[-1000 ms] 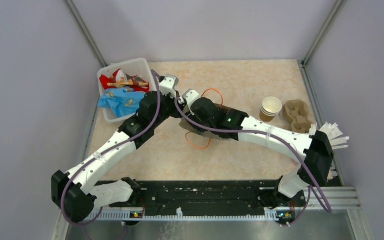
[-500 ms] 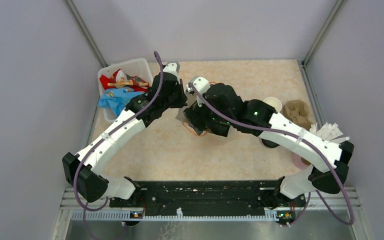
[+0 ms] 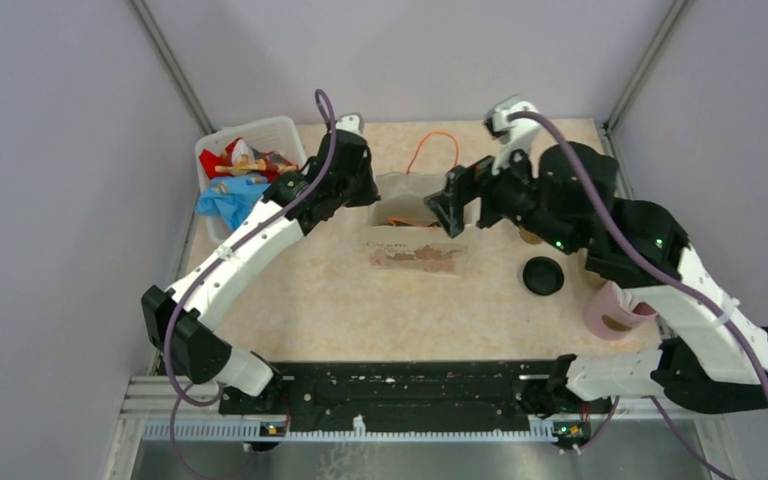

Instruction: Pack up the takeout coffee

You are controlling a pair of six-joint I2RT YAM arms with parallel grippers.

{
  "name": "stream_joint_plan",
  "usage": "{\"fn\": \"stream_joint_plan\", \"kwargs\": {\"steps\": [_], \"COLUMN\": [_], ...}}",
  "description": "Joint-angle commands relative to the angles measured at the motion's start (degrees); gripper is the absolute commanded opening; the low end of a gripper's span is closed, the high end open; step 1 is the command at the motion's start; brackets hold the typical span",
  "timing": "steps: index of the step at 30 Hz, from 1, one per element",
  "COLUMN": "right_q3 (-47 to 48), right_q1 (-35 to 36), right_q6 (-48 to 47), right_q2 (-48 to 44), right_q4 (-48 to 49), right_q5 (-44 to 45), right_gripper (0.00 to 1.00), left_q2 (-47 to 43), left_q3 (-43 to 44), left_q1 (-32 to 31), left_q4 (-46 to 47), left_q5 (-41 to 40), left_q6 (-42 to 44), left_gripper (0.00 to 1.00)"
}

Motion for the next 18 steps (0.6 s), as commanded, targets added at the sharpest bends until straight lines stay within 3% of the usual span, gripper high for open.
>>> {"fn": "stream_joint_plan", "kwargs": {"steps": [1,3,6,8,12,18], "right_q3": [2.1,2.9,5.8,7.4,9.3,-0.7], "right_q1": [0.5,0.4,0.4,0.5,0.4,-0.3], "right_q6": [3.4,3.8,3.9,4.4,8.9,16.2], "right_q2": [-4.1,-4.6,-4.2,-4.0,-4.5,-11.0], "right_q4": [-4.1,-8.1,-14.9,-19.0,-25.5,-29.3], "right_q5": [21.6,27.7,31.8,32.2,29.7,30.4], "right_gripper": [0.99,0.99,0.99,0.99,0.99,0.99], "left_q2": [1.5,2.0,1.9,1.4,-2.0,-13.4], "left_q3": [4.0,5.1,7.6,10.1,13.8,12.6], "left_q1": [0.3,0.7,1.0,1.0,1.0,1.0], "left_q4": [-1.0,-1.6,-3.0,-5.0,-8.8,-7.6], "left_q5": [-3.0,-3.6,-4.4,-5.0,-5.5,-1.4], "left_q6": [-0.2,-0.3,-0.3,0.0,1.3,8.3], "left_gripper": [0.14,0.2,0.38,0.52,0.7,0.9]}}
